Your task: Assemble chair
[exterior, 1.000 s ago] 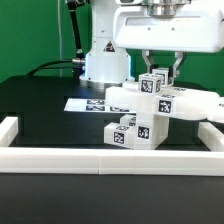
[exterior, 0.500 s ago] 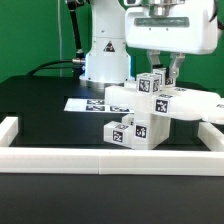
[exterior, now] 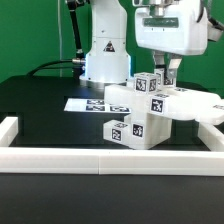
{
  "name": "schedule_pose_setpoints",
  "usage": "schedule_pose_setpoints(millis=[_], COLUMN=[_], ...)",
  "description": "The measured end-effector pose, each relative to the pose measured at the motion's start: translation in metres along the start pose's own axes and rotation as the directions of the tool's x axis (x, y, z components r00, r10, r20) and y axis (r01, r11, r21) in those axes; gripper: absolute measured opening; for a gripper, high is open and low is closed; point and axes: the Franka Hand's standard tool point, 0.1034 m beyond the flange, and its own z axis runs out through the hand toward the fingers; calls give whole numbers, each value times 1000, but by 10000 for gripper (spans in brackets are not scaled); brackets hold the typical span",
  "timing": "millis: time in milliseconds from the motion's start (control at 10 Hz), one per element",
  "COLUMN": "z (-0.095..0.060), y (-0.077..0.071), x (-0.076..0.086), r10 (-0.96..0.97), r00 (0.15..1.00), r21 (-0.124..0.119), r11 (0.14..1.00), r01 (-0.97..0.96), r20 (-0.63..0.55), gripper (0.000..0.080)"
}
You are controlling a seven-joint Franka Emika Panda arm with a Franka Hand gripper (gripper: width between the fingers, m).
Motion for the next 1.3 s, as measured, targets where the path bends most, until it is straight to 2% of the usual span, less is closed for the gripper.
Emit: schedule_pose_setpoints(millis=[200, 300, 400, 500, 600, 800, 1000, 1300], z=[0, 0, 0, 0, 1, 1, 2, 2], y=[0, 0, 0, 0, 0, 1, 1, 1], x=[0, -1, -3, -4, -7, -9, -10, -9], r10=[-62, -65, -81, -195, -272, -459, -565, -728], r00=[998, 998, 997, 981, 962, 889, 825, 686], r21=[0, -3, -3, -5, -6, -6, -6, -6], r11=[998, 998, 997, 981, 962, 889, 825, 686], r01=[62, 65, 81, 195, 272, 459, 565, 728], r20=[0, 1, 1, -1, -1, 1, 2, 3], gripper=[293, 498, 600, 600, 641, 648, 649, 649])
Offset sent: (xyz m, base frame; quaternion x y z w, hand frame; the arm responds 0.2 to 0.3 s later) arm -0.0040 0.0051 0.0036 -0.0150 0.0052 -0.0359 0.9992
